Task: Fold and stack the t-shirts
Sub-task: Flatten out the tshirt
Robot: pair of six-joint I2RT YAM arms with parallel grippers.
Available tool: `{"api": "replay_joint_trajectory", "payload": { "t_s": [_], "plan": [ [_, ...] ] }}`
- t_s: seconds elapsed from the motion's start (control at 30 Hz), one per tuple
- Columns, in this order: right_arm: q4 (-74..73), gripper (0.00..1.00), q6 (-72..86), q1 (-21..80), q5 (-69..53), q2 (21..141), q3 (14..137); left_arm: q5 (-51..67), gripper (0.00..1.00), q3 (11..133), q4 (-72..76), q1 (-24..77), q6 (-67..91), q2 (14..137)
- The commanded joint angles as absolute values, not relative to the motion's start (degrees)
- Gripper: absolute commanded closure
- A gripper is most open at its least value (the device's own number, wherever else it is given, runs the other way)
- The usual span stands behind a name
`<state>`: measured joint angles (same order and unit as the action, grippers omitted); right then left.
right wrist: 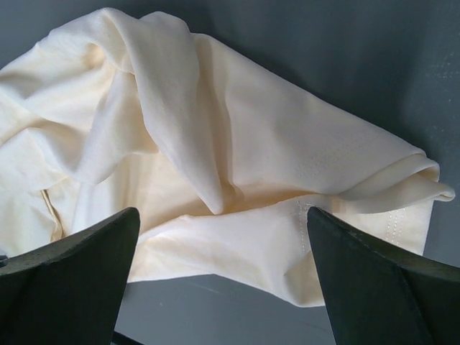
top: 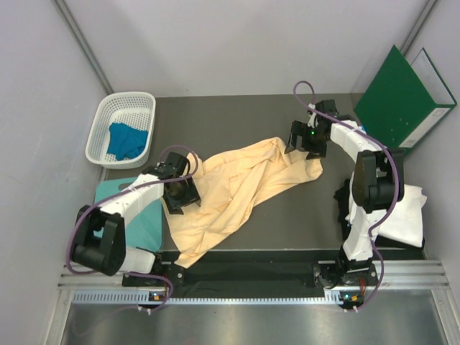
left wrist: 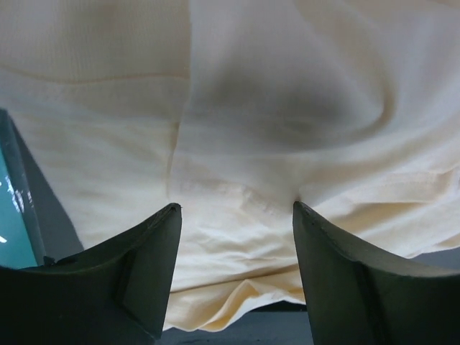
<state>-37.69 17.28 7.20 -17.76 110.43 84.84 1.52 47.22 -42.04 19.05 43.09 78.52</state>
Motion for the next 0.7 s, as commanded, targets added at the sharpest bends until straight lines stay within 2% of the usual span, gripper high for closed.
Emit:
{"api": "replay_joint_trajectory", "payload": {
  "t_s": [0.0, 0.03, 0.1, 0.37, 0.43, 0.57, 0.6, 0.63, 0.67],
  "plan": [
    [-39.2, 0.0, 15.6, 6.6, -18.4, 110.5, 87.8, 2.7, 0.34, 47.5, -36.4, 18.3, 42.2, 84.7],
    [-39.3, 0.0, 15.4, 6.6, -18.4, 110.6, 87.9, 1.6, 0.39, 47.7, -36.9, 18.3, 42.4, 85.2],
    [-39.5, 0.0, 15.3, 6.5, -18.5, 110.7, 88.3, 0.5, 0.42, 47.9, -37.6, 18.3, 42.9, 86.0],
    [-39.6, 0.0, 15.7, 6.6, -19.2, 110.8, 88.7, -5.7, 0.29, 46.8, -40.7, 18.2, 43.6, 77.4],
    [-39.3, 0.0, 16.0, 6.6, -19.5, 110.9, 88.2, -6.2, 0.29, 45.8, -40.7, 17.5, 43.4, 75.2],
    [-38.5, 0.0, 16.7, 6.6, -20.1, 111.0, 87.5, -4.4, 0.44, 42.2, -38.9, 16.0, 43.2, 75.3],
    [-38.3, 0.0, 16.8, 6.6, -20.3, 111.0, 87.4, -3.5, 0.63, 41.8, -37.8, 15.7, 43.4, 76.5],
    [-38.3, 0.0, 16.8, 6.6, -20.4, 111.1, 87.4, -3.1, 0.68, 41.4, -37.2, 15.6, 43.5, 77.0],
    [-38.4, 0.01, 16.9, 6.6, -20.5, 111.2, 87.4, -2.7, 0.69, 41.1, -36.7, 15.6, 43.6, 77.8]
  ]
}}
